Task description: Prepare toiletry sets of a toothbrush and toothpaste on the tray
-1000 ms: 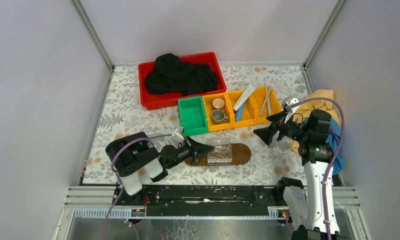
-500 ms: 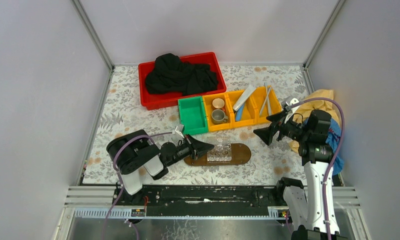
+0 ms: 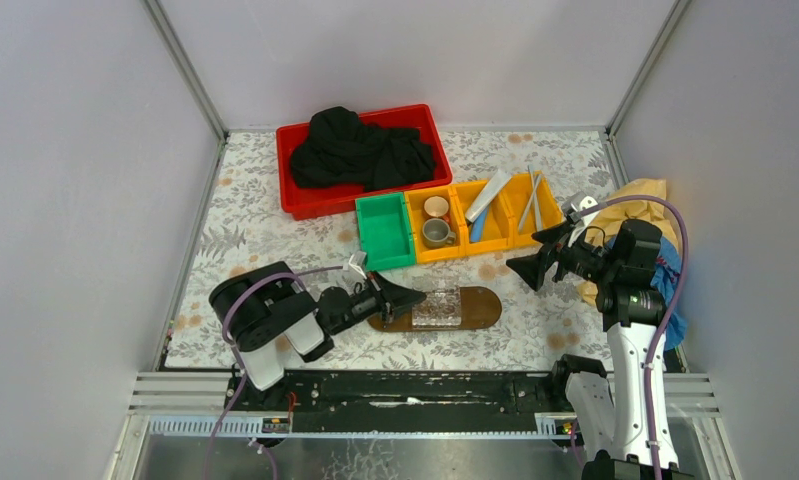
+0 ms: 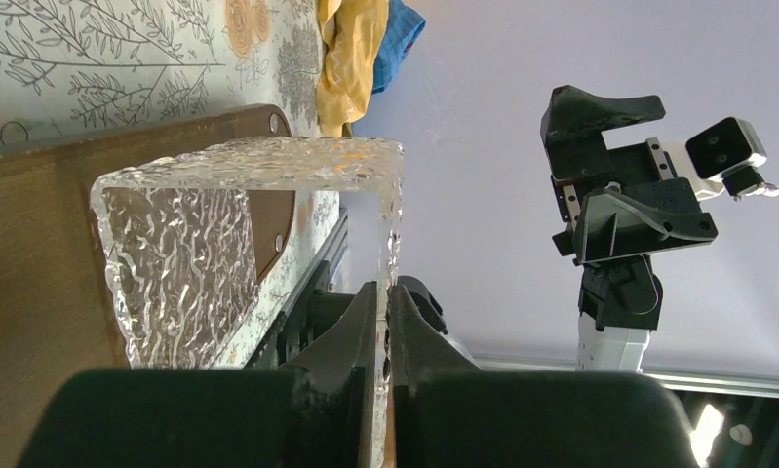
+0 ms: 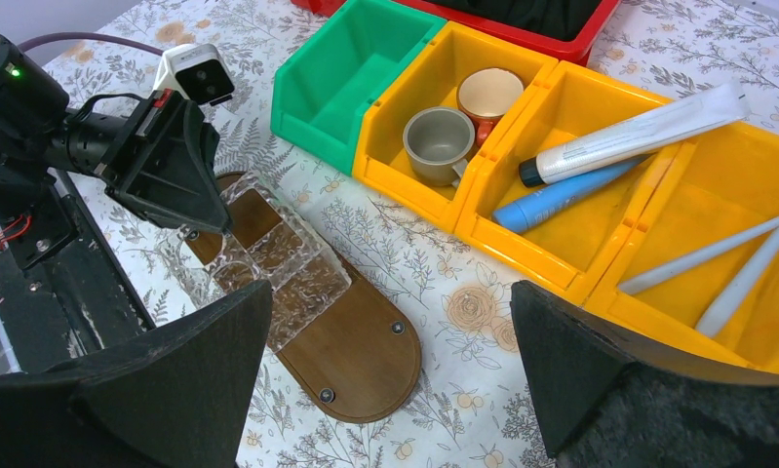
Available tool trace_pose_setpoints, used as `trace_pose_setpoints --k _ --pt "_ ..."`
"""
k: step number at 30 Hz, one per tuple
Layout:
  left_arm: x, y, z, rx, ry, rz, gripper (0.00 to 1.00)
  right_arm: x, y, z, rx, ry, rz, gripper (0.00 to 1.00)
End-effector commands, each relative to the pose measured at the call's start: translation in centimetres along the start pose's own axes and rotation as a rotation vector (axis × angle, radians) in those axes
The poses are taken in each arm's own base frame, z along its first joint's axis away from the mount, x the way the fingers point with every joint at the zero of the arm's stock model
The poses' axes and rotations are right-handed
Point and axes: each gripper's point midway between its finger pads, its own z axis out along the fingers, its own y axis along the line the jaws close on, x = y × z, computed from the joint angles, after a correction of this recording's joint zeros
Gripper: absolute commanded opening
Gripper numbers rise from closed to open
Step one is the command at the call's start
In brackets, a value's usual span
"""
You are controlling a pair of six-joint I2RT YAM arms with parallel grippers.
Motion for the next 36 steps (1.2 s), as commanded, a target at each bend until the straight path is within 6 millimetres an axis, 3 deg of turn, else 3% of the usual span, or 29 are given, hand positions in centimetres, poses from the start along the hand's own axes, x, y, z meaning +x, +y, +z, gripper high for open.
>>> trace_pose_setpoints --k 1,7,10,19,33,36 --pt "0.7 -0.5 -0.7 0.028 0.016 0.014 0.05 -0.2 -0.1 -0.1 0.006 -0.008 -0.026 0.99" --pt "0.5 0.2 -0.5 0.006 0.006 0.011 0.08 -0.2 -0.1 -0.1 0.005 -0.007 -0.024 0.99" --pt "0.2 0.4 -0.6 0.0 -0.014 0.016 0.13 -0.2 -0.1 -0.1 0.006 -0.008 -0.026 0.99" --pt "-0.1 0.8 -0.7 -0.011 -0.029 0.013 0.47 -0.1 -0.1 -0.1 0.005 -0.006 -0.024 0.99" --pt "-0.4 -0.1 -2.2 0.01 -0.063 0.04 0.78 -0.1 -0.1 -0.1 0.005 -0.004 -0.024 0.99" --pt "-0.8 -0.1 -3.0 0.008 -0.09 0.044 0.94 -0.1 -0.1 -0.1 0.004 -0.004 -0.024 0.99"
